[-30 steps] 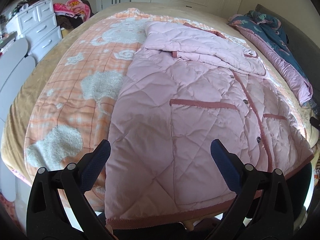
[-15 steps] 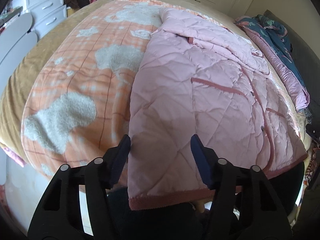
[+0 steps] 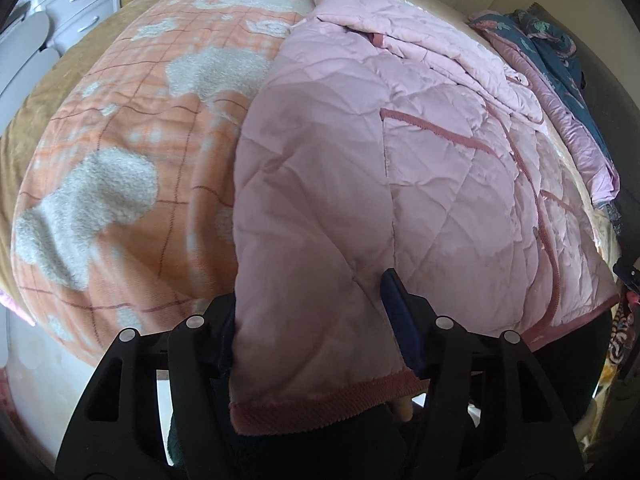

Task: Fold large clothes
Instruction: 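Grasp the trimmed hem with the left tool while the right tool grasps it too, then lift the hem with both tools and fold it toward the collar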

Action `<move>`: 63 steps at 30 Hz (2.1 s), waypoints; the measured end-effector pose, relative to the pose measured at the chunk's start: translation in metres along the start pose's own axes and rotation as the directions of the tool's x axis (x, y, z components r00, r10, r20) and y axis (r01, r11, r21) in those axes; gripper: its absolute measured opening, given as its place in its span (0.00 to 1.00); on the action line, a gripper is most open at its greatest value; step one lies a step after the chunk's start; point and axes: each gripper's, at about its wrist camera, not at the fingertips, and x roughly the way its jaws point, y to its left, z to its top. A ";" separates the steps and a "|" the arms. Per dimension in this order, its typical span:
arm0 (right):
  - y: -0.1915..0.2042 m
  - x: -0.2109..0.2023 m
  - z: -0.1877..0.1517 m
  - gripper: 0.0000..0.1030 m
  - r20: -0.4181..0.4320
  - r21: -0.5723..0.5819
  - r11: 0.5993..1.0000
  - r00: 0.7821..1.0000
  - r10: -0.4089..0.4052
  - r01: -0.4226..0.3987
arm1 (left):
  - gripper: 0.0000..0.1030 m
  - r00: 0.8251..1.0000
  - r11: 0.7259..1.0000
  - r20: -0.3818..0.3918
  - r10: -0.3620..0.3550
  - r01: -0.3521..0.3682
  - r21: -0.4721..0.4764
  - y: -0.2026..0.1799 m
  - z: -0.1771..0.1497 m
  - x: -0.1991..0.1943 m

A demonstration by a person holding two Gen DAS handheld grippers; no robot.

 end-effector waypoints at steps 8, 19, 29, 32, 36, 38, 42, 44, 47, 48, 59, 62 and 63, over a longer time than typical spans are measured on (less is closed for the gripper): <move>-0.013 0.023 -0.019 0.96 -0.146 0.019 0.998 0.988 0.059 -0.057 | 0.53 1.000 1.000 0.003 -0.012 0.012 -0.006 -0.001 0.005 0.007; 0.002 0.050 -0.023 0.91 -0.243 -0.028 0.995 0.966 0.090 -0.099 | 0.53 0.999 0.999 0.006 -0.048 0.048 -0.009 -0.003 -0.003 -0.003; 0.007 0.038 -0.022 0.27 -0.178 -0.041 0.977 0.963 0.200 -0.210 | 0.39 1.000 0.999 0.017 -0.018 0.017 0.027 -0.008 -0.005 -0.004; 0.005 0.031 -0.022 0.22 -0.131 -0.026 0.974 0.966 0.221 -0.227 | 0.27 0.999 0.999 0.039 -0.011 0.009 0.045 -0.012 -0.005 -0.008; 0.007 0.015 -0.015 0.19 -0.061 -0.036 0.966 0.966 0.253 -0.255 | 0.13 0.997 0.998 0.077 -0.009 0.004 0.063 -0.016 -0.001 -0.020; 0.009 0.008 -0.010 0.18 -0.030 -0.037 0.961 0.962 0.272 -0.273 | 0.11 0.994 0.997 0.108 -0.005 -0.004 0.079 -0.022 0.003 -0.029; 0.013 -0.009 0.004 0.17 0.038 -0.049 0.950 0.950 0.310 -0.308 | 0.10 0.987 0.995 0.159 -0.026 0.011 0.097 -0.029 0.013 -0.046; 0.013 -0.016 0.010 0.17 0.067 -0.050 0.945 0.943 0.325 -0.322 | 0.10 0.984 0.995 0.176 -0.034 0.017 0.100 -0.031 0.017 -0.052; 0.013 -0.023 0.020 0.16 0.104 -0.047 0.938 0.932 0.346 -0.343 | 0.09 0.978 0.994 0.203 -0.046 0.024 0.107 -0.036 0.024 -0.060; 0.013 -0.025 0.023 0.16 0.115 -0.047 0.937 0.929 0.350 -0.347 | 0.09 0.976 0.993 0.213 -0.050 0.027 0.111 -0.037 0.028 -0.063; 0.019 -0.044 0.054 0.16 0.194 -0.065 0.926 0.905 0.378 -0.372 | 0.09 0.954 0.992 0.290 -0.081 0.048 0.119 -0.052 0.059 -0.085; 0.020 -0.048 0.060 0.15 0.213 -0.066 0.925 0.901 0.379 -0.373 | 0.09 0.949 0.992 0.304 -0.082 0.048 0.118 -0.055 0.067 -0.089; 0.020 -0.049 0.062 0.15 0.218 -0.064 0.925 0.899 0.380 -0.376 | 0.09 0.947 0.992 0.309 -0.083 0.048 0.120 -0.057 0.070 -0.091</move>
